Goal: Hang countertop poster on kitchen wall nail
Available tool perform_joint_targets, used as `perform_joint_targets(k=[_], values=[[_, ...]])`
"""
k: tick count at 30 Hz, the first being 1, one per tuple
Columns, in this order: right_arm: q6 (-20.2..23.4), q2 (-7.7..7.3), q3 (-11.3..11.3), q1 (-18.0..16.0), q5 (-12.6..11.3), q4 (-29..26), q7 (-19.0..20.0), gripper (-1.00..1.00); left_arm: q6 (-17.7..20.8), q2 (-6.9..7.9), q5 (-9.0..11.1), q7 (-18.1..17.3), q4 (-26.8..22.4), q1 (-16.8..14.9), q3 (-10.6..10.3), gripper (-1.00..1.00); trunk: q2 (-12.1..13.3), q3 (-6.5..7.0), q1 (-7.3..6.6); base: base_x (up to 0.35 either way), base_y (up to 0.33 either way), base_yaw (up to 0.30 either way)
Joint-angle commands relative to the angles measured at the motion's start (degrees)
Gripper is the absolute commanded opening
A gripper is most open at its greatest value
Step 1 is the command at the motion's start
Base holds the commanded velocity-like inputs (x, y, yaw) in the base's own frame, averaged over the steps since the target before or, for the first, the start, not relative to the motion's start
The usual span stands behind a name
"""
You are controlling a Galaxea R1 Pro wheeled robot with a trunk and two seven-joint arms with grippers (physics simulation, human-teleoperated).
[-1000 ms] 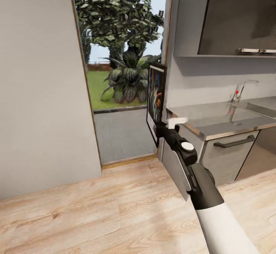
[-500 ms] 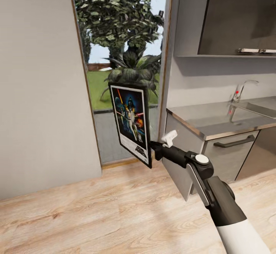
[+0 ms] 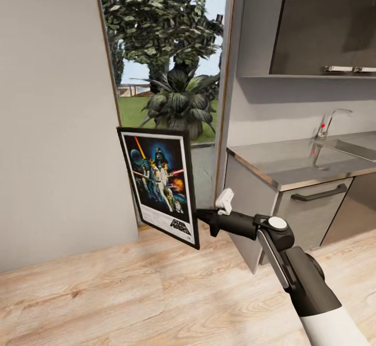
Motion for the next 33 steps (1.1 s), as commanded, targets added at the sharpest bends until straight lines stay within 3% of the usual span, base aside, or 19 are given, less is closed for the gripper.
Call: perform_joint_targets(k=[1, 8, 18, 24, 26, 33], values=[[0.6, -0.05, 0.1, 0.0, -0.7, 0.0, 0.3, -1.0, -0.1, -0.01, 0.0, 0.0, -0.1, 0.0, 0.0, 1.0, 0.0, -0.05, 0.0, 0.0, 0.0, 0.0], [0.7, -0.09, -0.3, 0.3, -0.7, 0.0, 1.2, -1.0, -0.1, -0.01, 0.0, -0.1, -0.1, 0.0, 0.0, 1.0, 0.0, -0.09, 0.0, 0.0, 0.0, 0.085], [1.1, -0.1, -2.8, 0.5, -0.9, 0.1, 1.4, -1.0, -0.1, -0.01, 0.0, -0.1, -0.2, 0.0, 0.0, 1.0, 0.0, -0.15, 0.0, 0.0, 0.0, 0.237], [1.1, -0.1, -3.4, 0.5, -1.0, 0.1, 1.4, -1.0, -0.1, -0.01, 0.0, -0.1, -0.2, 0.0, 0.0, 1.0, 0.0, -0.18, 0.0, 0.0, 0.0, 0.079], [1.1, -0.1, -4.5, 0.5, -1.1, 0.1, 1.4, -1.0, -0.1, 0.05, 0.0, -0.1, -0.2, 0.0, 0.0, 1.0, 0.0, -0.19, 0.0, 0.0, 0.0, 0.008], [1.2, -0.1, -4.8, 0.6, -1.1, 0.2, 1.4, -1.0, 0.0, 0.08, 0.0, -0.1, -0.1, 0.0, 0.0, 1.0, 2.8, 1.07, -1.54, 0.0, 0.0, 0.001]])
